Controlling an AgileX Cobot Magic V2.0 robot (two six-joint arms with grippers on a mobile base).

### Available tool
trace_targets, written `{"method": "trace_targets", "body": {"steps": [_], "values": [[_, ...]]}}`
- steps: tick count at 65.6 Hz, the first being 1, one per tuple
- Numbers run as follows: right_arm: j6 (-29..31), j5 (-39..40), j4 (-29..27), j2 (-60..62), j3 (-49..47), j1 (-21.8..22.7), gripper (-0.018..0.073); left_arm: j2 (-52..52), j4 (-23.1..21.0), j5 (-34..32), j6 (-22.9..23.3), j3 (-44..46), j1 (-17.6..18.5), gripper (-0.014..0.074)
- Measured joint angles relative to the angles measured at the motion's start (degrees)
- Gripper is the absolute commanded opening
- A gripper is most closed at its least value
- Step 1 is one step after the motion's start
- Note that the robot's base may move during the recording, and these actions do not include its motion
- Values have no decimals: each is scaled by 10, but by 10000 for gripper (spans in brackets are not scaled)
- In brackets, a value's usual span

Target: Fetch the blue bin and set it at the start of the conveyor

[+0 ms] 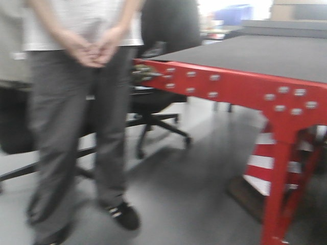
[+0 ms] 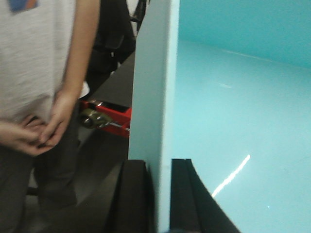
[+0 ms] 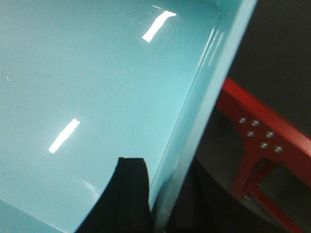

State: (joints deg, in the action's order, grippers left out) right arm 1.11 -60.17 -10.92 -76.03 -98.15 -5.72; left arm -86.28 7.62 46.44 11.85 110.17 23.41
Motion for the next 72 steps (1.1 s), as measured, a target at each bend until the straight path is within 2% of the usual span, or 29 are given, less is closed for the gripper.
{"method": "trace_targets", "body": {"steps": [72], "values": [[0,0,1,0,0,0,-152,0,0,-1,0,0,0,-111]]}}
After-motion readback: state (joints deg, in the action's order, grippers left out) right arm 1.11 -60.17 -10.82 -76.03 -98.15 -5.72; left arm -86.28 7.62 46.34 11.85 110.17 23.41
